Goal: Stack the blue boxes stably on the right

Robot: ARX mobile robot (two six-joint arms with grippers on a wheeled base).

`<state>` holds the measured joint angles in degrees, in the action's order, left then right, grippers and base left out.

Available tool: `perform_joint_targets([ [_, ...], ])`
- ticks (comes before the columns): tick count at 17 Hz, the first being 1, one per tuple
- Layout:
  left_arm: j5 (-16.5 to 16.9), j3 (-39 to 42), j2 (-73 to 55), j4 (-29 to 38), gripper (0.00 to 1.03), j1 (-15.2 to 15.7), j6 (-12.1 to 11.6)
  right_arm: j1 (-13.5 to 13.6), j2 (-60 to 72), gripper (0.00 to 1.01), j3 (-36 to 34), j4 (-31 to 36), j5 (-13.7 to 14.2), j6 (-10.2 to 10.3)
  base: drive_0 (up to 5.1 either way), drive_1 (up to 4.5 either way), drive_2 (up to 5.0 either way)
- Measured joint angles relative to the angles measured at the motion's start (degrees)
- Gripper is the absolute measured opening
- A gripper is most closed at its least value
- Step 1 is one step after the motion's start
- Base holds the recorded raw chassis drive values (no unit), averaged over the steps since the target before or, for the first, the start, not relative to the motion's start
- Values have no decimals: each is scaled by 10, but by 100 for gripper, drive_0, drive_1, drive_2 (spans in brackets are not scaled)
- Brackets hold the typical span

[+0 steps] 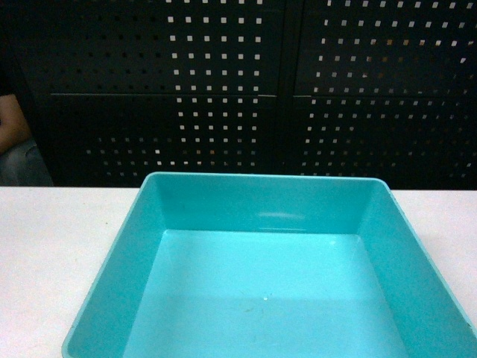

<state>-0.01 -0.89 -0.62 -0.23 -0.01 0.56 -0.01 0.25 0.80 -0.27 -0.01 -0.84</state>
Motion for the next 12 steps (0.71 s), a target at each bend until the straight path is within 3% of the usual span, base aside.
perform_joint_targets([
  [7, -1, 0, 0, 0, 98, -1, 0, 0, 0, 98, 0, 0, 0, 0, 0, 0, 0],
  [8, -19, 1, 6, -1, 98, -18, 0, -5, 0, 98, 0, 1, -11, 2, 0, 0, 0],
  [9, -34, 1, 8, -16, 98, -42, -1, -28, 18, 98, 0, 33, -39, 3, 0, 0, 0],
  [11, -41, 0, -30, 73, 98, -40, 1, -59, 113, 98, 0, 115, -89, 16, 0, 0, 0],
  [12, -36, 0, -80, 103, 98, -30, 4, -56, 163, 98, 1, 160, -102, 21, 0, 0, 0],
])
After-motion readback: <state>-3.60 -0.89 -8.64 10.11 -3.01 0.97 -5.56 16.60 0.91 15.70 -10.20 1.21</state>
